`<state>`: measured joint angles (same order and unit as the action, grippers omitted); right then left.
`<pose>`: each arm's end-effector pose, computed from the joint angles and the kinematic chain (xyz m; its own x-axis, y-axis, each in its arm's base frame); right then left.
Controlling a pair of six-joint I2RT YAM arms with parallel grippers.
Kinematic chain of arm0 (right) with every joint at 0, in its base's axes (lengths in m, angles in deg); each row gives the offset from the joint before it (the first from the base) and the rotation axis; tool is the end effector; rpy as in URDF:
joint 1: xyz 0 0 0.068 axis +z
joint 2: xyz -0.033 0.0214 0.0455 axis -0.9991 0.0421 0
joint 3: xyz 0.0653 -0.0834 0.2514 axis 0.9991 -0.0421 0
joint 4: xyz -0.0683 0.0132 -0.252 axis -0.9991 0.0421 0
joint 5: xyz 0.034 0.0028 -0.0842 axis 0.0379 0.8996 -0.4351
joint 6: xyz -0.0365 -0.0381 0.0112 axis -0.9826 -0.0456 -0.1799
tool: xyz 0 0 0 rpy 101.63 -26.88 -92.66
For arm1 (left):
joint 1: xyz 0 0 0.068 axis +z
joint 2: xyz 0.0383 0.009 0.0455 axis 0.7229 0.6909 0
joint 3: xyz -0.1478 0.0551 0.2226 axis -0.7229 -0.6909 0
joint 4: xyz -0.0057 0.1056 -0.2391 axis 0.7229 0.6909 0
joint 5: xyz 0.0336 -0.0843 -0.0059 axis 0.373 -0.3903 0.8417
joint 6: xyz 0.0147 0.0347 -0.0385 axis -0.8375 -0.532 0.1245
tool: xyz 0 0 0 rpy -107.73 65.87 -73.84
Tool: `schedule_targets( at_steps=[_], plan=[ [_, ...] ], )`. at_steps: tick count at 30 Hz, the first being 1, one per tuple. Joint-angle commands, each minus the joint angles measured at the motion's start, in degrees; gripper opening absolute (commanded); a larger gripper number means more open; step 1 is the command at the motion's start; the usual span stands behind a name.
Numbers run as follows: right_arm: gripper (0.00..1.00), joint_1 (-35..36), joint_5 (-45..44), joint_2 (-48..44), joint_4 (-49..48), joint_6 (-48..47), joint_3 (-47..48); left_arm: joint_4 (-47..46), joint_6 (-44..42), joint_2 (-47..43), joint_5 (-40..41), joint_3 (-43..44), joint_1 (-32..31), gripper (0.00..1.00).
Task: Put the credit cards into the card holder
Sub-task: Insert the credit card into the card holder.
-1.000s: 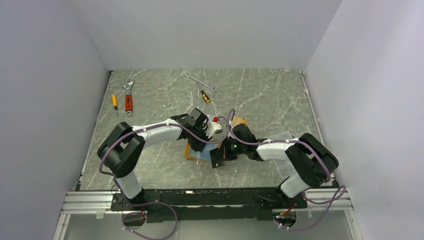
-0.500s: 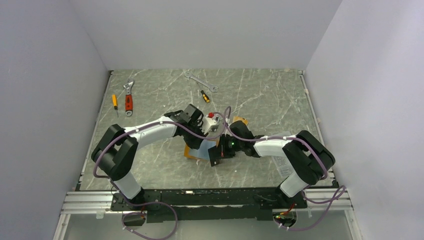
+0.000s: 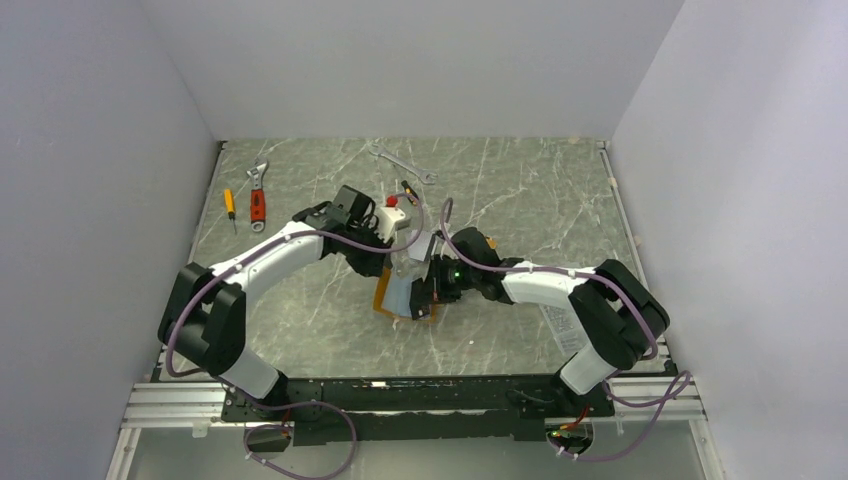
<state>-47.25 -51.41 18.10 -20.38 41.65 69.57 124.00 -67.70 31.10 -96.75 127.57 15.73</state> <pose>0.2190 0.2073 0.1552 -0.9492 -0.0129 -0.3143 -0.2474 0.6475 0.7207 0.2636 -0.1699 0.2314 -0.5927 0.5885 -0.5500 0.7727 0.6080 -0.1821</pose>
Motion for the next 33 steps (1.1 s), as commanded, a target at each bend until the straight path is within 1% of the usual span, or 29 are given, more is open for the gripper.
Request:
schedule_targets(
  at_steps=[1, 5, 8, 15, 23, 29, 31, 33],
  plan=[
    [0.00, 1.6, 0.2, 1.2, -0.7, -0.6, 3.6, 0.9, 1.3, -2.2, -3.0, -1.5, 3.9, 0.18],
    [0.00, 3.0, 0.1, 4.8, -1.2, -0.4, 5.9, 2.1, 3.1, 0.0, -11.3, -2.0, 8.7, 0.20],
    [0.00, 3.1, 0.2, 7.2, -2.2, -0.1, 6.5, 2.1, 3.9, 2.6, -16.5, -2.5, 10.9, 0.21],
    [0.00, 3.0, -0.4, 8.0, -2.2, -0.3, 5.9, 0.8, 5.9, 9.6, -25.7, -3.0, 11.9, 0.25],
    [0.00, 2.5, -0.2, 7.6, -3.6, 0.2, 3.7, -0.3, 9.0, 12.7, -33.0, -2.5, 12.8, 0.27],
    [0.00, 2.2, 0.2, 8.1, -4.2, 0.1, 3.2, -1.7, 9.6, 13.1, -33.2, -3.8, 13.7, 0.30],
    [0.00, 1.9, 0.4, 8.1, -4.6, 0.2, 2.7, -1.5, 9.8, 13.9, -31.7, -3.6, 13.6, 0.33],
    [0.00, 1.8, 0.4, 8.0, -4.6, 0.2, 2.4, -0.3, 9.0, 14.1, -29.3, -2.6, 13.8, 0.32]
  ],
)
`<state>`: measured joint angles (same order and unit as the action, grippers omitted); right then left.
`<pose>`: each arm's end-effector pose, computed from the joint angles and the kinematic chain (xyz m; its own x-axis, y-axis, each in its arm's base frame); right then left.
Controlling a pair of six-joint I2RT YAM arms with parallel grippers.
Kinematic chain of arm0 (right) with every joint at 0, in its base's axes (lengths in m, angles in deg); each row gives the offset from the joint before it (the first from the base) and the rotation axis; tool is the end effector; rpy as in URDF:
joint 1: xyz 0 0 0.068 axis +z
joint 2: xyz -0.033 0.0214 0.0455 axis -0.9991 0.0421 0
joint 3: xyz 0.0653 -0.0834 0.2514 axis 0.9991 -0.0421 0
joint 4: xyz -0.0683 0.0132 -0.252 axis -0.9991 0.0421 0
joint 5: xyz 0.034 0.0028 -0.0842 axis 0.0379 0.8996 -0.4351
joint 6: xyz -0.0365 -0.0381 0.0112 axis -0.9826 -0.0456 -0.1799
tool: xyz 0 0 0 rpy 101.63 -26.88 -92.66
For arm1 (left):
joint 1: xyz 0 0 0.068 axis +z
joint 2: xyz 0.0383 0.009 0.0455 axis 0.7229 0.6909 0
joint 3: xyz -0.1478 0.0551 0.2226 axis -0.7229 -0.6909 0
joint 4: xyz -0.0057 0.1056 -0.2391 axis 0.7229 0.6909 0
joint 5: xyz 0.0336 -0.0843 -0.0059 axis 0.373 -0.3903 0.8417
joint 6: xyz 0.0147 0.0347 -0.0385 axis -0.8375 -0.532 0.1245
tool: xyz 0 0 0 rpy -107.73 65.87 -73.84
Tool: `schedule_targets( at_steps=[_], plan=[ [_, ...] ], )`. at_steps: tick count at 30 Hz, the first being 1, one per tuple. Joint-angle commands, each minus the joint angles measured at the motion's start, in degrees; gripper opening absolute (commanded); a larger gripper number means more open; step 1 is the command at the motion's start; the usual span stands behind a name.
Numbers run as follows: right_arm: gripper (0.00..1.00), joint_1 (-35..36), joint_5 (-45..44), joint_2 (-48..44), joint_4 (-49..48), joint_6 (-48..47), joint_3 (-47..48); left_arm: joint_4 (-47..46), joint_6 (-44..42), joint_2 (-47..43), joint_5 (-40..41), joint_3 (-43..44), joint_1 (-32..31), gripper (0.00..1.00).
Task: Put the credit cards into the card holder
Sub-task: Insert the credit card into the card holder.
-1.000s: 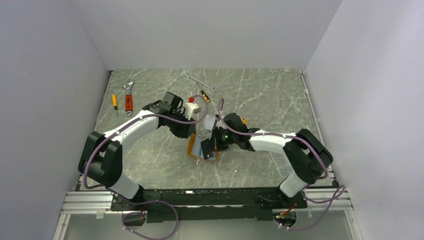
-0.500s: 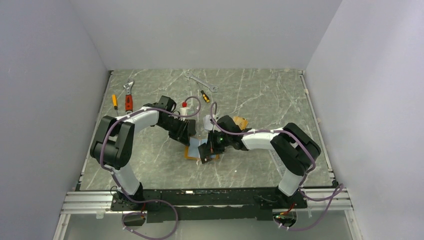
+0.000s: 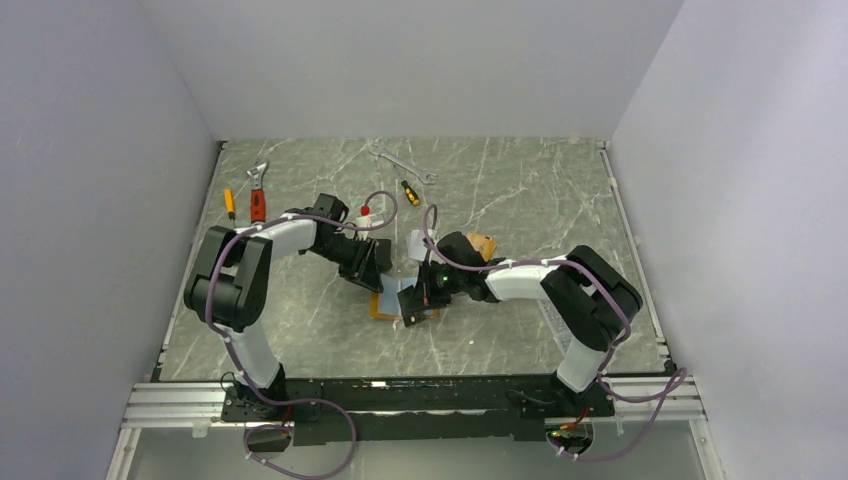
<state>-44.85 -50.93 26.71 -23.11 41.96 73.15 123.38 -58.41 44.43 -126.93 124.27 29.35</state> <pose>0.2265 0.2318 0.1318 -0.9589 -0.0616 -0.2771 -0.2489 0.6518 0.7164 0.2968 -0.1190 0.1567 -0.9064 0.3151 -0.2813 0.4150 0.5407 -0.7317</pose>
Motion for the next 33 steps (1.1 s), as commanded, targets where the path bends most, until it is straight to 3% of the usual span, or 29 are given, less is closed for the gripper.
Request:
schedule_targets(
  at_steps=[1, 6, 14, 15, 16, 17, 18, 27, 33],
  plan=[
    [0.00, -0.7, 0.0, -0.7, -2.1, 0.0, -1.4, 0.9, -0.6, 0.3, 2.1, 0.8, 0.4, 0.32],
    [0.00, -1.1, 0.3, -0.6, -2.5, -0.1, -2.2, 3.6, -2.6, -6.3, 9.2, 0.4, 2.4, 0.34],
    [0.00, -1.2, 1.2, 0.6, -3.2, 0.1, -1.6, 5.1, -3.8, -10.4, 12.3, -1.9, 2.9, 0.36],
    [0.00, -1.1, 1.2, 0.6, -3.2, 0.1, -1.6, 4.6, -3.4, -9.6, 11.1, -2.5, 2.9, 0.49],
    [0.00, -1.2, 1.1, 0.6, -3.3, 0.2, -1.5, 4.1, -3.0, -8.7, 9.6, -3.0, 2.9, 0.53],
    [0.00, -1.1, 1.1, 0.6, -3.2, 0.2, -1.4, 3.5, -2.7, -7.5, 7.7, -3.4, 2.9, 0.88],
    [0.00, -1.2, 1.0, 0.5, -3.0, 0.1, -1.3, 3.0, -2.5, -6.2, 6.1, -3.7, 2.9, 0.98],
    [0.00, -1.2, 0.7, 0.5, -3.1, 0.6, -1.5, -4.4, 1.7, -1.8, 0.9, -6.1, 2.8, 1.00],
    [0.00, -1.2, 1.0, 0.8, -2.8, 0.3, -0.9, -9.6, 5.9, -2.6, -1.8, -6.6, 1.1, 0.90]
  ],
)
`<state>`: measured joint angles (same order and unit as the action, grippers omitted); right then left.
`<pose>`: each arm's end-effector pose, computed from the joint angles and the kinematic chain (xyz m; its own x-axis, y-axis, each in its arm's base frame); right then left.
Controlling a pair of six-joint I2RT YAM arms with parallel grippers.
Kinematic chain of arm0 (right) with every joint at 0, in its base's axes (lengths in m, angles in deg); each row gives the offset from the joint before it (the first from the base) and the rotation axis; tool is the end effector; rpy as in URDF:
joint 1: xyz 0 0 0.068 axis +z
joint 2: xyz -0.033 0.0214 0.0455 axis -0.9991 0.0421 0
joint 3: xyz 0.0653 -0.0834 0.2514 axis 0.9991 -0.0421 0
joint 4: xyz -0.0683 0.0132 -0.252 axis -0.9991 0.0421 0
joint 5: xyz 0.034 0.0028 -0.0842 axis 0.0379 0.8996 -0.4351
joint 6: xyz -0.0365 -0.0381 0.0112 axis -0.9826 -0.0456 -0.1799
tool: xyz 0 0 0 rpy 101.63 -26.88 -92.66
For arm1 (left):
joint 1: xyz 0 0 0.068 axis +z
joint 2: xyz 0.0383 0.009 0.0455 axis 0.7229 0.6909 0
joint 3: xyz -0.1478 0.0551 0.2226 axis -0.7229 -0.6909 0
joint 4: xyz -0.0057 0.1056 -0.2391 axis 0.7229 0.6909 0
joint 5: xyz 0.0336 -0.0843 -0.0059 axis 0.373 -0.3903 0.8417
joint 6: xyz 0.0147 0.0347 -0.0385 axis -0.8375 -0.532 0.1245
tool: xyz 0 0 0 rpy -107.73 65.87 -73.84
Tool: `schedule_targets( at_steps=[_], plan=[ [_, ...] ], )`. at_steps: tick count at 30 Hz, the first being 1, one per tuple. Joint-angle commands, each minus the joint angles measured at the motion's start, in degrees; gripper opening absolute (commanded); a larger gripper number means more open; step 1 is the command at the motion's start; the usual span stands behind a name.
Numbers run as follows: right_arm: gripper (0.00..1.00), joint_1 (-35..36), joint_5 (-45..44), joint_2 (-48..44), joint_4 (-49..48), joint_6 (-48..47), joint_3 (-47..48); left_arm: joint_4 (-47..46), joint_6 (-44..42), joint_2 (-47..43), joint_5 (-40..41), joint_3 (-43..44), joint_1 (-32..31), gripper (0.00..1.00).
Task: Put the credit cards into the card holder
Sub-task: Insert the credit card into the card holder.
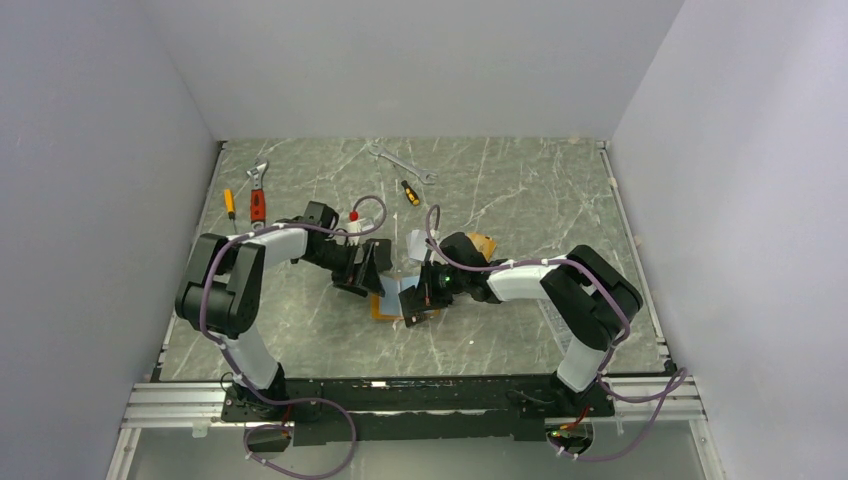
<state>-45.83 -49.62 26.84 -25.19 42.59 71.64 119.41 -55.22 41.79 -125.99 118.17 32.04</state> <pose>0.2271 0.2258 0.1272 -0.9630 -0.0486 -0.2650 -0.2337 0.6402 0.7318 0.2840 -0.1000 0.1456 -0.9383 0.2401 -0.2487 0.3444 0.5851 -0.7343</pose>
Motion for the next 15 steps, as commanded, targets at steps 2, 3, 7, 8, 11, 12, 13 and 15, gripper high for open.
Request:
schedule_targets(
  at_steps=[2, 3, 7, 8, 11, 12, 13, 15],
  plan=[
    [0.00, -0.1, -0.3, 0.7, -0.9, -0.1, 0.5, -6.7, 3.2, 0.2, -2.2, -0.6, -2.9, 0.86],
    [0.00, -0.1, -0.3, 0.7, -1.0, -0.1, 0.5, -7.2, 3.5, 0.6, -1.9, -0.5, -3.4, 0.84],
    [0.00, -0.1, -0.3, 0.2, -1.3, 0.1, 0.1, -7.8, 4.5, 3.0, -1.1, 1.0, -4.3, 0.70],
    [0.00, -0.1, -0.5, 0.0, -1.2, 0.1, 0.0, -7.7, 4.3, 3.4, -0.5, 1.3, -4.4, 0.65],
    [0.00, -0.1, -0.6, -0.8, -1.3, 0.0, -0.5, -7.0, 3.5, 3.8, 1.3, 1.5, -4.4, 0.43],
    [0.00, -0.2, -0.6, -1.2, -1.5, 0.1, -0.8, -7.0, 3.5, 3.8, 1.4, 1.3, -4.4, 0.35],
    [0.00, -0.3, -0.5, -1.6, -2.3, 0.3, -1.5, -7.2, 3.4, 3.5, 1.3, 1.1, -4.4, 0.30],
    [0.00, -0.7, -0.7, -2.6, -4.5, 1.3, -2.8, -7.2, 3.4, 3.0, 1.1, 0.8, -4.4, 0.26]
  ],
)
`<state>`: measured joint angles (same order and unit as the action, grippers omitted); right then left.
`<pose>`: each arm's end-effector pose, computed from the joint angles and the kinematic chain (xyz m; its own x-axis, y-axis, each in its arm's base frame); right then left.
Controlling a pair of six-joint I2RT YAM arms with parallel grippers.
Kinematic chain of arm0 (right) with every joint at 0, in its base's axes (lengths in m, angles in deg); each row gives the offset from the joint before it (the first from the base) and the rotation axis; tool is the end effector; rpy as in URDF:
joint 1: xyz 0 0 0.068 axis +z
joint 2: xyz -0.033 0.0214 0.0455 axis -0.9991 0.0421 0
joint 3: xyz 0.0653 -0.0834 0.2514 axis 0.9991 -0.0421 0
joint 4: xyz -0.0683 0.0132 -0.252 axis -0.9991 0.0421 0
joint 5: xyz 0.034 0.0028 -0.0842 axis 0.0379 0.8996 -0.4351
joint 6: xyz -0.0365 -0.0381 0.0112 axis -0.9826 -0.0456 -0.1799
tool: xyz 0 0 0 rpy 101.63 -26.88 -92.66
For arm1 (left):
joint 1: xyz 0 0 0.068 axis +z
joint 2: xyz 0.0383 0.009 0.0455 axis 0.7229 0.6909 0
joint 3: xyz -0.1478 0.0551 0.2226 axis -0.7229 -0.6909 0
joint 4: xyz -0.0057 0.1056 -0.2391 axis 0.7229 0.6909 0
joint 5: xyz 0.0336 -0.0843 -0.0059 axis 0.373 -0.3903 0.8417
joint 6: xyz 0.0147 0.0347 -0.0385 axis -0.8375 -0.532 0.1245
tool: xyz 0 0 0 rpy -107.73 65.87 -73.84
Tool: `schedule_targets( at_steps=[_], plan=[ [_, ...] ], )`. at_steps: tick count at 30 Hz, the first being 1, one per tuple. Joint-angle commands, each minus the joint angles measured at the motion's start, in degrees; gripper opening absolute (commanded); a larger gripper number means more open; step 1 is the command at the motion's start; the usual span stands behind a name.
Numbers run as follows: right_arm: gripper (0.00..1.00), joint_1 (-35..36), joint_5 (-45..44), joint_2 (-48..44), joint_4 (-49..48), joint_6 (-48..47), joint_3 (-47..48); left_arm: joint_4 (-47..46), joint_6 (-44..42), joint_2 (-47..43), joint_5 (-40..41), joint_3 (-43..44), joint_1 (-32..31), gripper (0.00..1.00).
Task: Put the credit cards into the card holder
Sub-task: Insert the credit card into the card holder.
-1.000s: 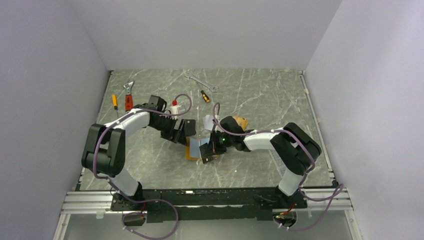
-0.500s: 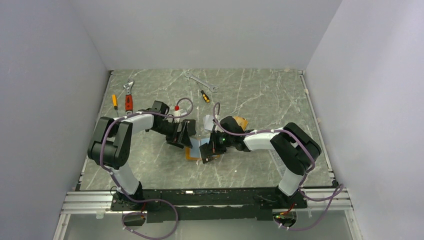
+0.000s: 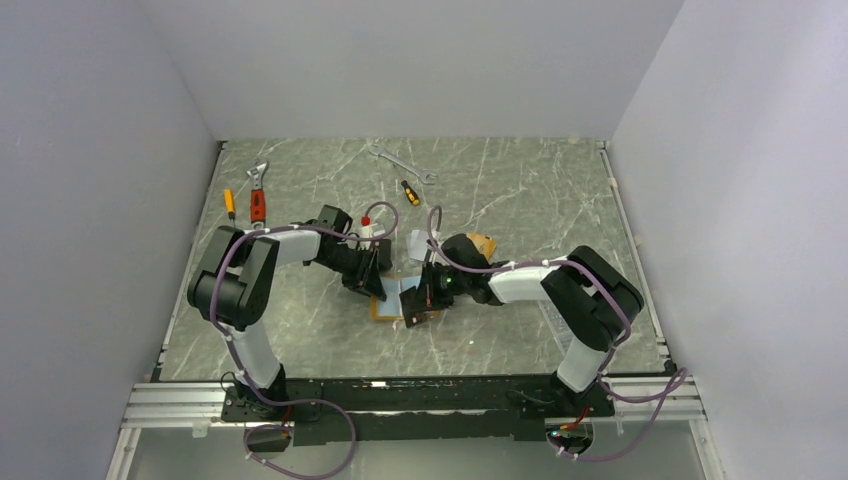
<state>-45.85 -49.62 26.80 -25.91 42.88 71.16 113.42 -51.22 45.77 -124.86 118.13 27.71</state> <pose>0.2263 0.2249 0.1262 -0.9633 -0.0442 -0.2649 -0.2312 0.6381 0.7344 0.2867 -0.1244 0.1277 -0.9354 0.2673 -0.2313 0.3482 0.5847 -0.7327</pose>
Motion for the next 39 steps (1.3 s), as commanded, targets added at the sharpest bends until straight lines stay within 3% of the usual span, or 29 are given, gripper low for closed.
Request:
schedule_targets(
  at_steps=[1, 11, 19, 30, 39],
  plan=[
    [0.00, -0.9, -1.0, -3.0, -5.0, 1.6, -2.9, -1.5, -0.6, -1.3, -0.1, 0.7, 0.0, 0.26],
    [0.00, -2.0, -6.4, -4.3, -29.2, 13.2, -8.5, -5.5, 1.2, -2.3, -6.0, -1.8, 0.0, 0.26],
    [0.00, 1.3, -13.4, -1.4, -26.5, 10.9, -5.5, -5.5, 1.7, -1.6, -6.2, -1.9, 0.3, 0.28],
    [0.00, 2.2, -17.9, -0.4, -27.0, 11.0, -9.5, -2.4, 0.2, -2.2, -2.1, -1.3, 0.9, 0.31],
    [0.00, 2.2, -16.7, 1.4, -27.5, 10.8, -9.8, 1.3, -2.8, -2.8, -0.4, -0.4, 1.6, 0.42]
  ],
)
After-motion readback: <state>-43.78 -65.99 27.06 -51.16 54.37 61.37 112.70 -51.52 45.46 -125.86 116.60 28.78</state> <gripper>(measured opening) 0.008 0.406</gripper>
